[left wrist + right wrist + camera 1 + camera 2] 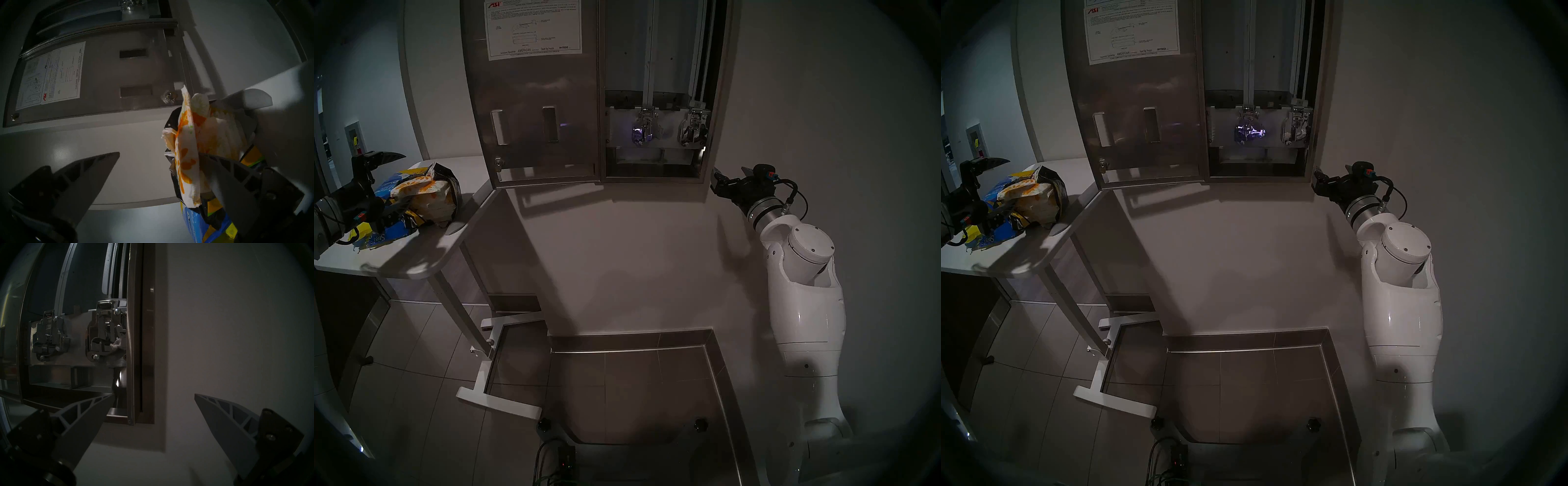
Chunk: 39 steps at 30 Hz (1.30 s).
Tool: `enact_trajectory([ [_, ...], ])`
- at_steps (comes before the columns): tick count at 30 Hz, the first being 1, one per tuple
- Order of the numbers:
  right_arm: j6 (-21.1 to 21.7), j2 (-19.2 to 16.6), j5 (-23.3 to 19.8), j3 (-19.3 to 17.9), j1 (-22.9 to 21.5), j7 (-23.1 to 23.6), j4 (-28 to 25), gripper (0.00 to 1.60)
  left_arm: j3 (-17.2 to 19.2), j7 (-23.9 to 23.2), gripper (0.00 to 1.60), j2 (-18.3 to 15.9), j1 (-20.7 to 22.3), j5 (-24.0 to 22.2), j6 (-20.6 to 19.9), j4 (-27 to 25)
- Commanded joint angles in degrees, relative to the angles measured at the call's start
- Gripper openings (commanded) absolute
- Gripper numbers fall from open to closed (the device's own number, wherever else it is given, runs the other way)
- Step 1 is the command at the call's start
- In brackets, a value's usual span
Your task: Open the dispenser door, put the pads inside, close the door
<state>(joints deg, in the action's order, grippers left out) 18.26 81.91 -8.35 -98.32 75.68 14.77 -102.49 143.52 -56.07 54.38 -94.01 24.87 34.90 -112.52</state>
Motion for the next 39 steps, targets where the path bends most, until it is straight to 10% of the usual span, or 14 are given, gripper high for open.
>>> enact_trajectory([
  [1,-0.6,-0.2,0.1,0.0,-1.5,-0.1,-1.9,1.60,1.4,0.9,1.60,-0.1,1.2,-1.0,-0.1,-1.9],
  [39,-0.6,-0.6,-0.3,0.2,-1.5,-0.4,-1.9,1.60,3.7,-2.4,1.60,-0.7,0.3,-3.0,-1.3,-1.6],
])
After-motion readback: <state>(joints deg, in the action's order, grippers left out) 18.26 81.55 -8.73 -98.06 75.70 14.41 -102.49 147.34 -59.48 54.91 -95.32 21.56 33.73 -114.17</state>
